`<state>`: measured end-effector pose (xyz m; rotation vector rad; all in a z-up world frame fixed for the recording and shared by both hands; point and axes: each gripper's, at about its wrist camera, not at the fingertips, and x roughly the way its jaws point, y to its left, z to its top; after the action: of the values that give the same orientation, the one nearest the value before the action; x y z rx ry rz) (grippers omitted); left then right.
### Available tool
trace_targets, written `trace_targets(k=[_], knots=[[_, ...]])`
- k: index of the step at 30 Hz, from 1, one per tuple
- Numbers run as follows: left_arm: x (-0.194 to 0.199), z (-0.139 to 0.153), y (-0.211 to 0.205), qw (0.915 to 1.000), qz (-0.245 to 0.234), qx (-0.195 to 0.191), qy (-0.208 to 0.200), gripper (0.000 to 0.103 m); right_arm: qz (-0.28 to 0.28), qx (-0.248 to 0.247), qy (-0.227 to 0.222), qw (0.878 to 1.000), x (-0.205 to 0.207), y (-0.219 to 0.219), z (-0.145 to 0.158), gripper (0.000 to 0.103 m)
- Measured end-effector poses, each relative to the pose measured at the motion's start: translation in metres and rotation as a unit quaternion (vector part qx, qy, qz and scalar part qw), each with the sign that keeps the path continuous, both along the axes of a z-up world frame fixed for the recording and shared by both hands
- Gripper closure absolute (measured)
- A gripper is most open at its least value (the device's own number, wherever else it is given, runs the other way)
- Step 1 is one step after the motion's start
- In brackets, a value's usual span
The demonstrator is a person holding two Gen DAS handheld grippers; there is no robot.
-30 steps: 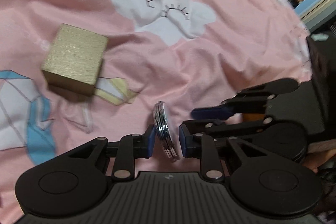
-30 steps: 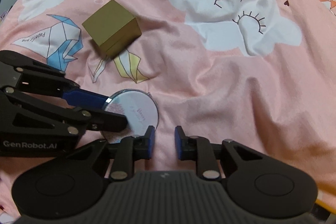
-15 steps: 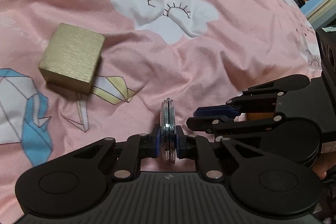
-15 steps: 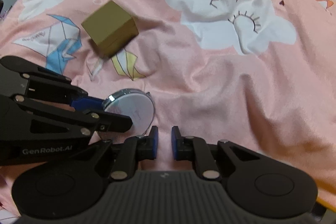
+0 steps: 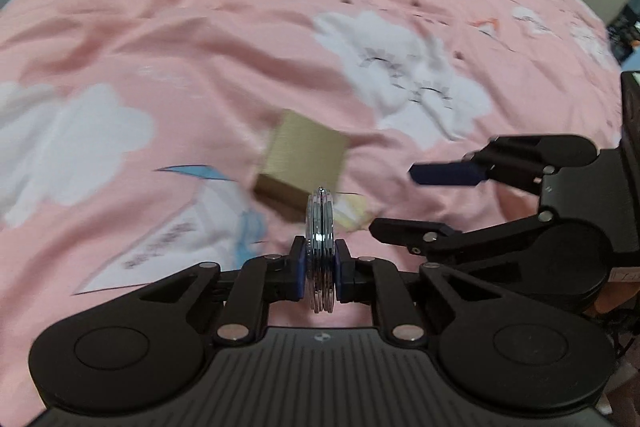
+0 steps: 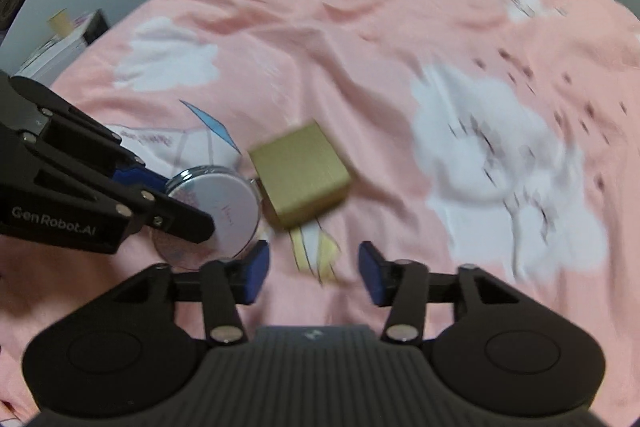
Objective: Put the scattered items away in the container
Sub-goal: 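Lift the compact mirror off the duvet with the left tool, then grasp the gold cube with the right tool while the left tool holds the compact mirror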
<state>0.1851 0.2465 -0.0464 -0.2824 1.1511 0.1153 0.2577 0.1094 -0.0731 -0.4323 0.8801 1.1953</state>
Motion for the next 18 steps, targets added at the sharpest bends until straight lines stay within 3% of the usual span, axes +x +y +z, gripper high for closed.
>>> trace_targets(k=[4, 18], knots=[[0.001, -0.002, 0.013, 0.9996, 0.024, 0.011, 0.005, 0.088, 0.034, 0.005, -0.038, 0.999, 0.003, 0.019, -0.004, 0.028], [0.011, -0.016, 0.029, 0.9986, 0.051, 0.008, 0.007, 0.088, 0.091, -0.017, -0.048, 0.995, 0.017, 0.066, -0.027, 0.033]])
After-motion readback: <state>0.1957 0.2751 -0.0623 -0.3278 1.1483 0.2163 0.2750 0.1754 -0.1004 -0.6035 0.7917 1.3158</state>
